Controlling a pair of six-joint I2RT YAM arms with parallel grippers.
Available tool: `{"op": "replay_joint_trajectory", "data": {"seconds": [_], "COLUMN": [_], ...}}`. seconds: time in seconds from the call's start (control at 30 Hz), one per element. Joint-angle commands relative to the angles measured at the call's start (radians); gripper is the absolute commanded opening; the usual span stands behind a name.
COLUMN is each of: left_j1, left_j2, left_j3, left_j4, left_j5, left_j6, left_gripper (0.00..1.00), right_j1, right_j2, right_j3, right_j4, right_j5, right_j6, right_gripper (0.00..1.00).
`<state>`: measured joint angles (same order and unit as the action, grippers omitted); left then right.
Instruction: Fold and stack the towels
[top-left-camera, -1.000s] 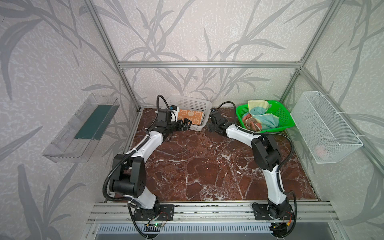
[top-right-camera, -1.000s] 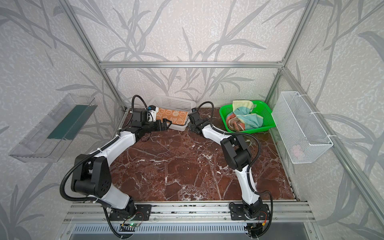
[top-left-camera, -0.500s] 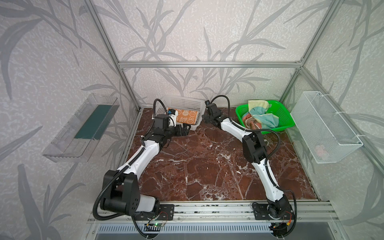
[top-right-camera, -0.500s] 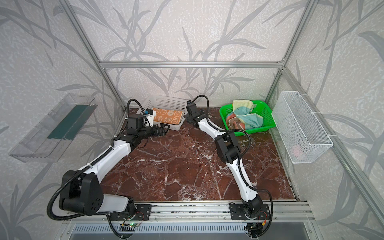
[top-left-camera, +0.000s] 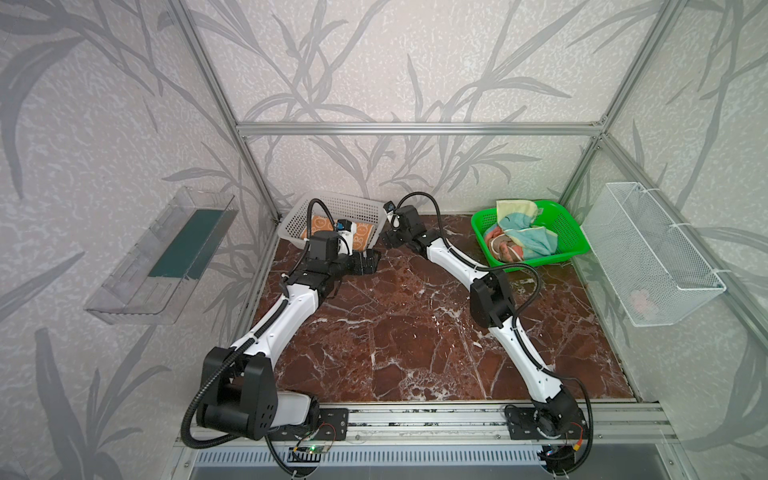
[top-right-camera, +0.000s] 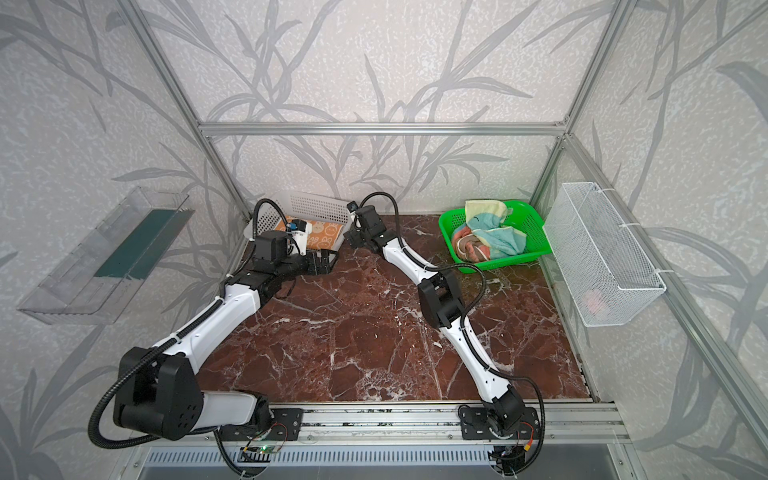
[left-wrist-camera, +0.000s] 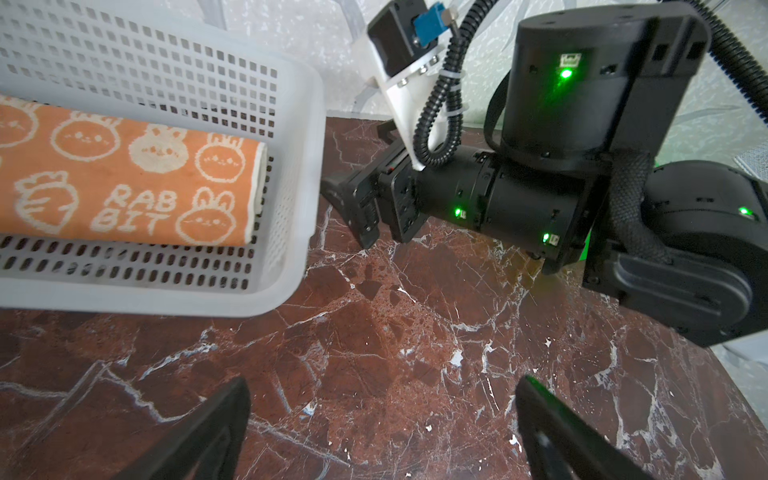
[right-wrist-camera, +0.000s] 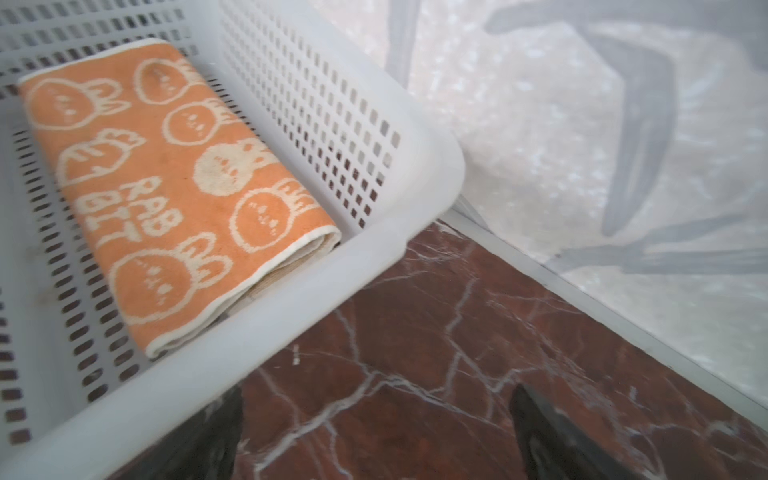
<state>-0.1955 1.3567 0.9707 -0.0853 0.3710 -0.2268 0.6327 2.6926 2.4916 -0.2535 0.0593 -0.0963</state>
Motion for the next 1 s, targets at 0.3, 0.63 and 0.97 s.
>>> {"op": "replay_joint_trajectory", "data": {"seconds": [0.3,0.63,0.97], "left_j1": [-0.042,-0.149,-0.224], "left_j2": [-0.019,-0.012,0.038], "left_j3": [-0.001,-0.036,-0.022], "left_j4": [-0.039,0.042,0.100], "left_j5": [-0.007,-0.041,-0.080], "left_j6": [0.059,0.105,0.125], "left_gripper": [0.99,0.99,0.99], "right_j1": [-0.069,-0.286,-0.475], "right_j2": [-0.248,-0.603,-0.629], "right_j3": [-0.265,-0.651,-0.763], "right_j4": [0.063,0.023,-0.019], "right_j5": [0.168,0.244,0.303], "right_j6": [0.034,0.048,0.091], "right_gripper": [0.99,0.99,0.98]}}
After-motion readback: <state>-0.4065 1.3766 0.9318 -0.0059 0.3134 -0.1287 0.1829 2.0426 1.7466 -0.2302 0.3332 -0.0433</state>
